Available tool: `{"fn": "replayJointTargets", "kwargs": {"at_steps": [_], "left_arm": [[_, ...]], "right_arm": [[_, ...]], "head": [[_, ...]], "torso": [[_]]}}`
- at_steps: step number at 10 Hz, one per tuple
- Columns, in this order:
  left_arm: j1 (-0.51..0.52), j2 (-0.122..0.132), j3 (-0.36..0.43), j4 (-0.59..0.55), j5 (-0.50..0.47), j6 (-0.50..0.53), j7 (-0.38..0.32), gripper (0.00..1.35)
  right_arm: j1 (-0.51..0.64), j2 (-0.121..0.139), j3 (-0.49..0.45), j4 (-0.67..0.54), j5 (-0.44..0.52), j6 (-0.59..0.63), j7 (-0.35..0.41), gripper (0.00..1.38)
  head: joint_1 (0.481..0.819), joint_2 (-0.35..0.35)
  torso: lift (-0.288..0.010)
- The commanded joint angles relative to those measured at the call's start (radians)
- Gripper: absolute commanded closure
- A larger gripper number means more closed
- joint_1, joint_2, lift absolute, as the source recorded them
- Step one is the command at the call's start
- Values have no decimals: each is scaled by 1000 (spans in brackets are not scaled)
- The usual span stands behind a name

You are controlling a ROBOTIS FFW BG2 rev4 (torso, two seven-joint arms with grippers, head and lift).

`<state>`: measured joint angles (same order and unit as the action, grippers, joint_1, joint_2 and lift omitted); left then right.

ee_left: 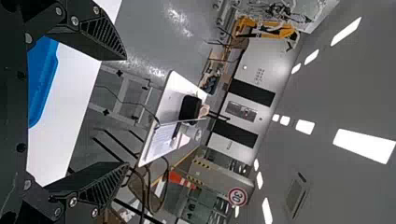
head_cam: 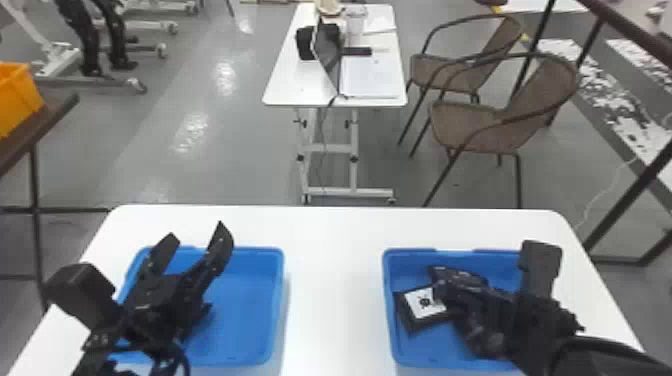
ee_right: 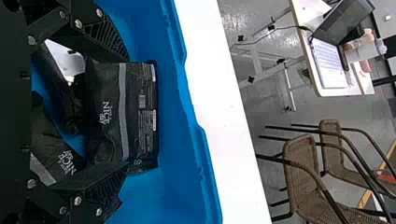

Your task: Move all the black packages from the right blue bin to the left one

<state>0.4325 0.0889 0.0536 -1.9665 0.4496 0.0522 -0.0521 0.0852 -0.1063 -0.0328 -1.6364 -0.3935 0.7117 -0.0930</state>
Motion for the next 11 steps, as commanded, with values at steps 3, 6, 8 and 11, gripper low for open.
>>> {"fn": "replayJointTargets", "kwargs": {"at_steps": [3,6,8,11], "left_arm": [[2,0,0,2,1,1,0,229],[6,2,2,5,8,0,-2,229],[12,-1,0,11,15,-8,-3,229],[15,-6,-1,17,15,-11,-2,229]], "right_arm": [[-45,14,10,105,-12,25,-1,246],[-56,25,4,165,-24,23,-1,338],[-41,25,2,148,-35,-18,1,990],[-25,16,2,95,-44,-44,10,1161]], "head": [[695,20],[695,33],[695,33],[695,31]], "torso": [[-40],[-40],[-40],[-40]]}}
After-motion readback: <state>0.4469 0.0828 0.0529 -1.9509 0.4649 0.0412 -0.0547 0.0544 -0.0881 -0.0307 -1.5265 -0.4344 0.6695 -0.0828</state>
